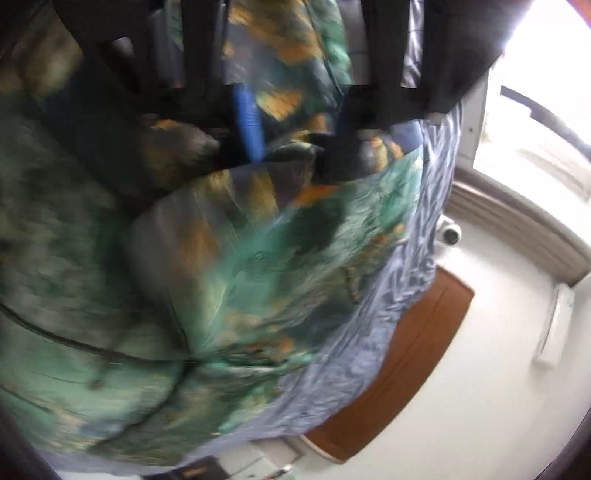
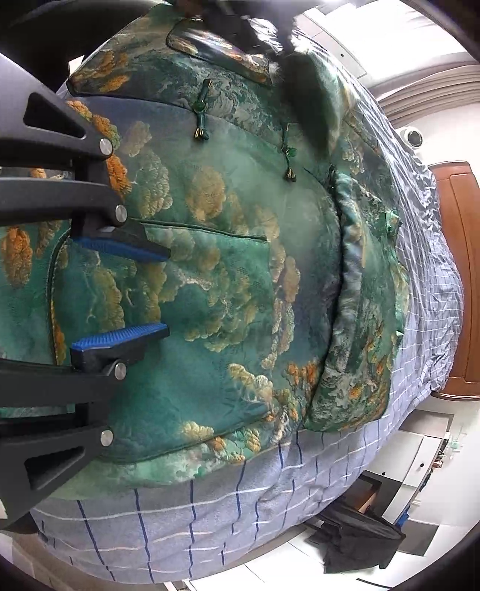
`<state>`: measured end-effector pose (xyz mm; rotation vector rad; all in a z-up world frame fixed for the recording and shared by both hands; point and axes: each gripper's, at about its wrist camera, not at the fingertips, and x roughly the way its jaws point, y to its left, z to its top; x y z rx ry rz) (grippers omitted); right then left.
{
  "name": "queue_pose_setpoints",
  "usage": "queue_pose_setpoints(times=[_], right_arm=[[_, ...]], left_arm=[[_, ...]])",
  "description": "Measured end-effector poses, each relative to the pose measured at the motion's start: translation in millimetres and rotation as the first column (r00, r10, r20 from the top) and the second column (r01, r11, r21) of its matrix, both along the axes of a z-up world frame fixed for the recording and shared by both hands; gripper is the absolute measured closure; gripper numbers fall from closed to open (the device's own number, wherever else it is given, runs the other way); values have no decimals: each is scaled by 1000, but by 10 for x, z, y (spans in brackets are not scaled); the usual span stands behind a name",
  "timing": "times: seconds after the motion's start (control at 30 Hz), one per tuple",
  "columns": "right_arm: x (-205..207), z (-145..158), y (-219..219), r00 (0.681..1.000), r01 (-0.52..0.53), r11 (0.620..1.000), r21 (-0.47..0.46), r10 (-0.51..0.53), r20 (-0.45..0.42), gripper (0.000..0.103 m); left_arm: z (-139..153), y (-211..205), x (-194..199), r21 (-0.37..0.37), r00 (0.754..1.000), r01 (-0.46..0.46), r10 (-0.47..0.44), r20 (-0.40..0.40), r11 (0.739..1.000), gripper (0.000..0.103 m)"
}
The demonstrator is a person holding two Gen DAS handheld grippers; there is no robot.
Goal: Fold large clothes
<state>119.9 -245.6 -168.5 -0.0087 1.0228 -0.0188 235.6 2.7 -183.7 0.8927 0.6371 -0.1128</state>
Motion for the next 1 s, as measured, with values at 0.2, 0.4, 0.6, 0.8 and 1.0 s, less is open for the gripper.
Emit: queue_pose_setpoints(times=[0.2, 0.4, 0.6, 0.8, 1.0], right_arm=[[77, 282, 177, 996, -60, 998, -35, 62, 62, 68], [503, 536, 696, 975, -221, 938, 268, 203, 93, 62], [1273, 3, 1122, 968, -143, 705, 695, 245, -49, 58], [1691, -443, 1346, 970, -26, 716, 698, 186, -155, 59], [1720, -36, 1529, 970, -192, 787, 587, 244, -11, 96]], left_arm=[[221, 183, -331, -154, 998, 19, -27, -55, 988, 17], [240, 567, -363, -406, 974, -199, 133, -186, 892, 17], [217, 808, -527, -470, 955, -291, 224, -193, 833, 17], [183, 903, -622, -492, 955, -294, 227, -192, 820, 17], [150, 1037, -624, -526, 945, -326, 248, -215, 786, 17]])
